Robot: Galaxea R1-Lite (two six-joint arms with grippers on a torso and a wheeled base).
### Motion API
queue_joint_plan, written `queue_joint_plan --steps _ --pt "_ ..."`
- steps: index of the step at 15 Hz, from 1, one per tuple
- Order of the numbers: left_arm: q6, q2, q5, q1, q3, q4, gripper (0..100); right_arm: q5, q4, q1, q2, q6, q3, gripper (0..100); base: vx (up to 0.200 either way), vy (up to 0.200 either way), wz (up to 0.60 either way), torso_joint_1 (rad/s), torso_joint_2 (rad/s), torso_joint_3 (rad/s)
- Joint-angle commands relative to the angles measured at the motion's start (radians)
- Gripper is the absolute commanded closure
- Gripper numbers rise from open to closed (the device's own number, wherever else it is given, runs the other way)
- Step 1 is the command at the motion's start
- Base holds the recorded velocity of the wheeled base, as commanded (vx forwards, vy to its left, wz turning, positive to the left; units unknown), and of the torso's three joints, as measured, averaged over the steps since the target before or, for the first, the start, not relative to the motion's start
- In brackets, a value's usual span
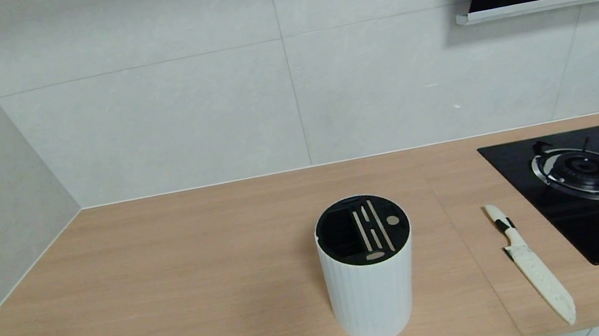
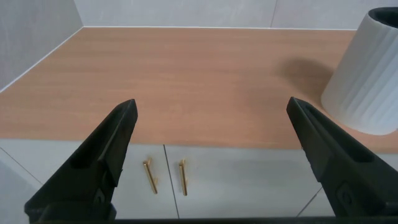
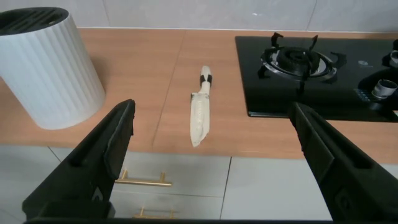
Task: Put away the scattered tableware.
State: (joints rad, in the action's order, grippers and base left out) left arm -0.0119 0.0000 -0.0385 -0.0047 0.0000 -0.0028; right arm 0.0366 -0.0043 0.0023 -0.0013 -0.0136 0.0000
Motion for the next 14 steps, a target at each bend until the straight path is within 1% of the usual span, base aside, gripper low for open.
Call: queue_joint_plan --steps 1,8,11,12,13,14 --pt "0.0 0.002 0.0 0.0 0.0 0.0 0 0.0 0.0 0.001 0.001 0.0 0.0 0 0.0 0.0 0.0 0.0 0.0 0.0" --pt "0.0 0.002 0.0 0.0 0.0 0.0 0 0.003 0.001 0.001 0.001 -0.008 0.0 0 0.0 0.0 0.0 0.0 0.0 0.0" --pt "0.0 0.002 0.0 0.0 0.0 0.0 0 0.006 0.0 0.001 0.004 -0.04 -0.012 0 0.0 0.0 0.0 0.0 0.0 0.0" --pt "0.0 0.002 0.0 0.0 0.0 0.0 0 0.009 0.003 0.013 0.05 -0.025 -0.109 0 0.0 0.0 0.0 0.0 0.0 0.0" --pt "0.0 0.002 0.0 0.0 0.0 0.0 0 0.008 0.003 0.038 0.106 0.004 -0.166 0 0.0 0.0 0.0 0.0 0.0 0.0" --pt "0.0 0.002 0.0 0.0 0.0 0.0 0 0.011 0.003 0.07 0.164 0.004 -0.189 0 0.0 0.0 0.0 0.0 0.0 0.0"
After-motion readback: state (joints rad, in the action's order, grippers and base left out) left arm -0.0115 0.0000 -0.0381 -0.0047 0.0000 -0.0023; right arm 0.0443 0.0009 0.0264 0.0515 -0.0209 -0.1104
